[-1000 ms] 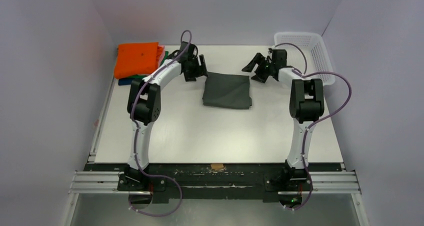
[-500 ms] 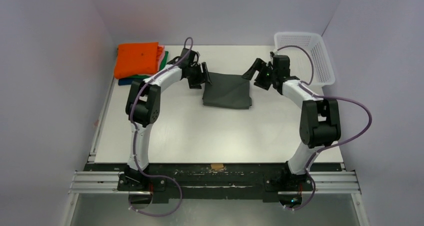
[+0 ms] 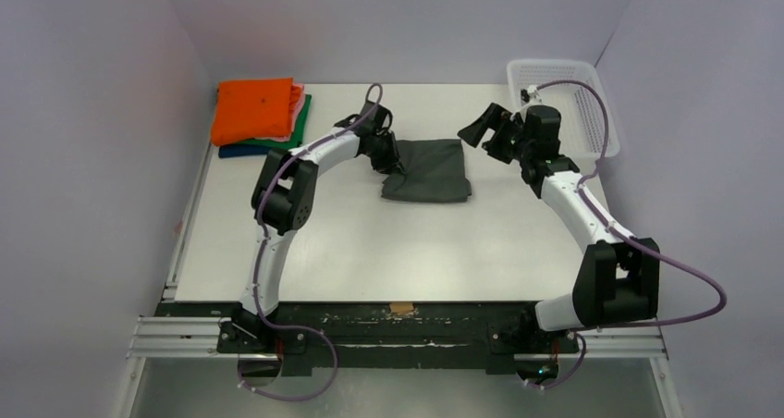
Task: Fold and stack the t-shirts
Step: Put the neatly folded tshirt into the corner of the board with the left arm
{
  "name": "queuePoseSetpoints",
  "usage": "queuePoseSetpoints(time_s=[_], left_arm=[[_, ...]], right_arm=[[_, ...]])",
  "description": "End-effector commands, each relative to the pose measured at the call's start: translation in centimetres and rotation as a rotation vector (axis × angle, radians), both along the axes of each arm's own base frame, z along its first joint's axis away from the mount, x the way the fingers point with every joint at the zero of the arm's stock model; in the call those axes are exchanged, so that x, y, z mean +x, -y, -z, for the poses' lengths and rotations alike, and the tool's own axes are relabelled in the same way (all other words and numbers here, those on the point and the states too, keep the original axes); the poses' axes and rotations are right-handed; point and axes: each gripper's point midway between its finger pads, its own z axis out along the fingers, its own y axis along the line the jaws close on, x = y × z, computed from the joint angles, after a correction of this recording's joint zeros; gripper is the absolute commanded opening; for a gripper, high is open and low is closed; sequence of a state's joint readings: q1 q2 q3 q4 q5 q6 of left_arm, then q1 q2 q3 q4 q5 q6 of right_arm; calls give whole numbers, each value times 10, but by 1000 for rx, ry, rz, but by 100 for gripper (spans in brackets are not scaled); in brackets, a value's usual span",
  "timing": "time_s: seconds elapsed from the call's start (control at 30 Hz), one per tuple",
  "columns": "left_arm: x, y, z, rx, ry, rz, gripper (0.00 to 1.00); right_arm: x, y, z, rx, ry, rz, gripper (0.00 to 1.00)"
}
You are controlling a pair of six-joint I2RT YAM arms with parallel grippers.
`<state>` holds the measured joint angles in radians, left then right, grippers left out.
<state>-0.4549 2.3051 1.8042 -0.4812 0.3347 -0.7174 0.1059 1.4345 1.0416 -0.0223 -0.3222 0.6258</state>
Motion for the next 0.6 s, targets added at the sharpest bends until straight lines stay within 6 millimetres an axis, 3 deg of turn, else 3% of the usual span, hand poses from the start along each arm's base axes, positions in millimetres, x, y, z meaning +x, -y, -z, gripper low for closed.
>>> queuePoseSetpoints(time_s=[0.0,0.1,0.17,0.27,0.43,0.57], left_arm=[[11,7,-3,40,46,-58,0],[16,3,-7,81,72,-54,0],[21,-15,-12,184,105,-63,0],[27,-41,-34,330,208,-9,0],[39,-105,-74,694,414,123,0],[58,-157,-104,934,481,109,0]], right_arm=[[-5,5,-17,-28,78,6,85],[-10,8,-21,-39,90,13,85],[-10,8,-24,-49,104,9,84],[-10,8,-25,-73,119,-7,85],[-9,13,-21,-94,120,14,86],[-6,19,-22,-105,129,48,87]])
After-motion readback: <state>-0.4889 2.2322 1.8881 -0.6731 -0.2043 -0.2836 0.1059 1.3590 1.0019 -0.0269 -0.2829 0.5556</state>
